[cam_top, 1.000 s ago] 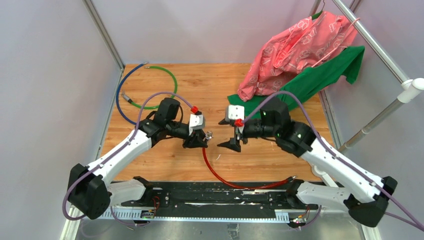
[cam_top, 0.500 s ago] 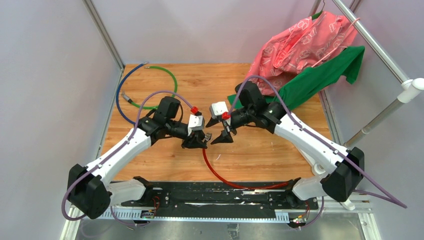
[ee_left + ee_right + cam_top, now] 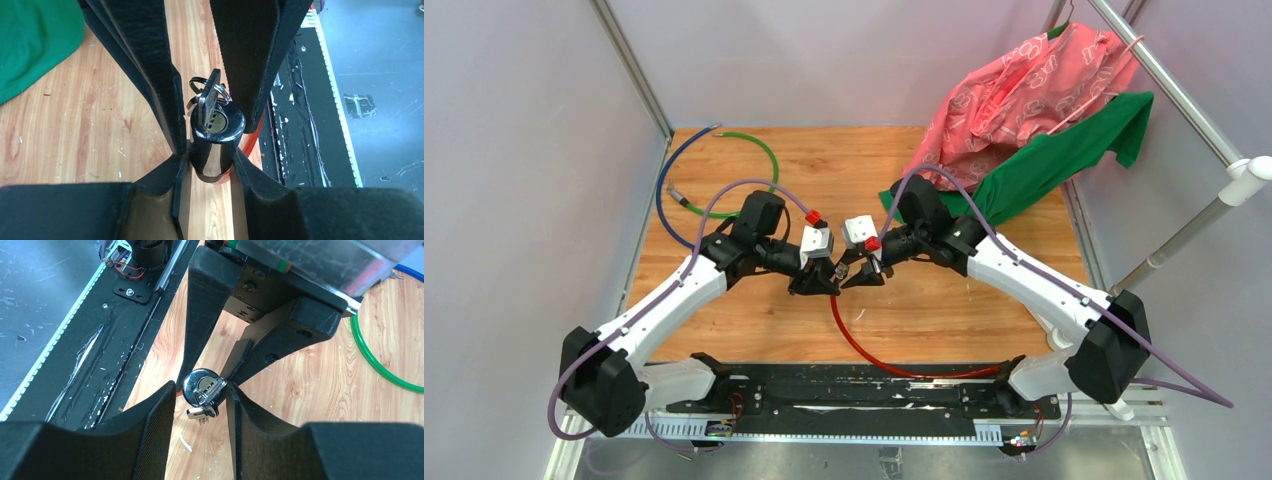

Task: Lock with the key
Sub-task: Lock the lock.

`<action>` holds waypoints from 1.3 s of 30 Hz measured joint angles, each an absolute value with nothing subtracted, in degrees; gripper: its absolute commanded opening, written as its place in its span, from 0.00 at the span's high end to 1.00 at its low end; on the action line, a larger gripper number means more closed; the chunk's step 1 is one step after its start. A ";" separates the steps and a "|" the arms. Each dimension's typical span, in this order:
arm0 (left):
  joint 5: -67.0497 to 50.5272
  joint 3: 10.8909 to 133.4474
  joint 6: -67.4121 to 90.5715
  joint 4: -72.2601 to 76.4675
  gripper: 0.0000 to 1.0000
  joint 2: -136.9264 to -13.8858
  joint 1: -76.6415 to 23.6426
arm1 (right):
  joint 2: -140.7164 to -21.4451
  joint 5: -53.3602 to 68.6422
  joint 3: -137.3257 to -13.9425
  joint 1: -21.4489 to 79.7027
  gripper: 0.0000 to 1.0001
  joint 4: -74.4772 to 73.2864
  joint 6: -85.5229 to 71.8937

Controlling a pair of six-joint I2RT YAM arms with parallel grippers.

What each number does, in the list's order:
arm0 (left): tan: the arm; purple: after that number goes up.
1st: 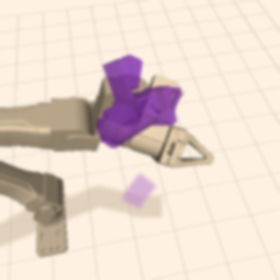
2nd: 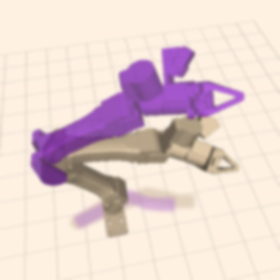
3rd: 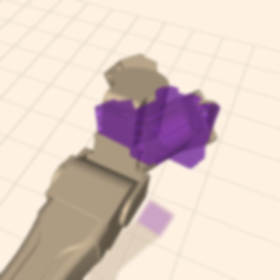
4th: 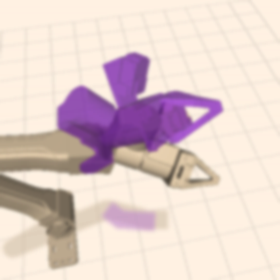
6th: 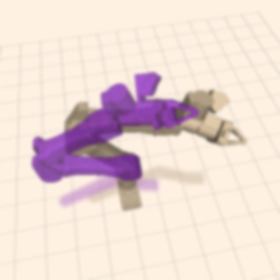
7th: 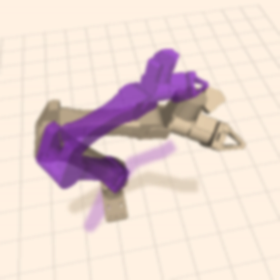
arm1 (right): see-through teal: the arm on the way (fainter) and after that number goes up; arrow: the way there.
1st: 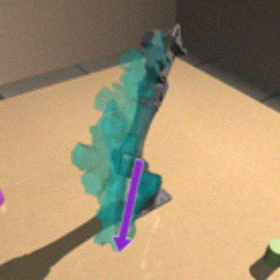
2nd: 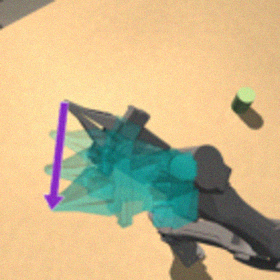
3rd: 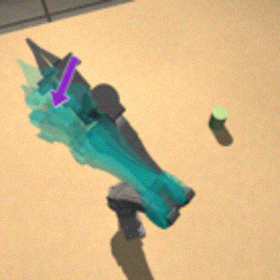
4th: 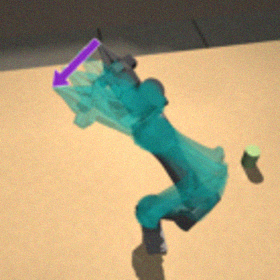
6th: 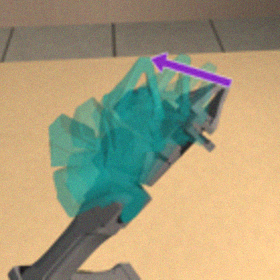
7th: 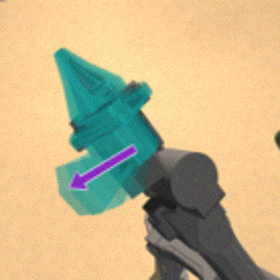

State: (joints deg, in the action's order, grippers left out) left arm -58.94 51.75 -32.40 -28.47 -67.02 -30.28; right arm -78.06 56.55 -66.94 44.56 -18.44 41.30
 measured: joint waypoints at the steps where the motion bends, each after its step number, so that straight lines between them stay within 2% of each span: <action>1: -58.94 51.75 -32.40 -28.47 1.00 -67.02 -30.28 | -78.24 56.58 -66.94 44.56 0.57 -18.37 41.36; 5: -58.94 51.77 -32.38 -28.45 1.00 -67.13 -30.28 | -78.61 56.58 -66.94 44.77 0.60 -18.09 41.41; 15: -58.89 52.36 -32.16 -29.02 1.00 -67.72 -30.26 | -78.61 57.01 -66.94 45.04 0.59 -17.21 41.39; 17: -58.92 52.49 -32.16 -29.23 1.00 -67.85 -30.26 | -78.61 56.99 -66.94 45.04 0.65 -17.32 41.43; 24: -59.16 52.71 -32.08 -29.74 1.00 -68.12 -30.35 | -78.74 56.71 -67.05 45.15 1.00 -17.15 41.23; 28: -58.98 52.73 -31.51 -29.69 1.00 -68.25 -30.35 | -78.65 55.29 -67.05 45.36 1.00 -16.75 39.18; 29: -58.89 52.73 -31.42 -29.67 0.86 -68.27 -30.35 | -78.59 54.72 -67.05 45.43 1.00 -16.67 38.41; 30: -58.70 52.73 -31.29 -29.61 0.55 -68.27 -30.35 | -78.48 53.95 -67.05 45.56 1.00 -16.51 37.36; 32: -57.82 52.71 -30.37 -28.84 0.34 -68.27 -30.35 | -78.11 51.88 -66.85 45.78 1.00 -15.59 34.48; 33: -57.34 52.71 -29.76 -27.81 0.28 -68.27 -30.37 | -77.87 50.63 -66.52 45.93 1.00 -14.68 32.93; 34: -56.55 52.71 -29.30 -26.79 0.27 -68.27 -30.44 | -77.47 48.75 -65.78 46.06 1.00 -13.28 30.76; 39: -52.56 51.92 -27.62 -23.16 0.28 -68.16 -30.46 | -76.53 36.86 -61.93 46.39 1.00 -7.92 17.34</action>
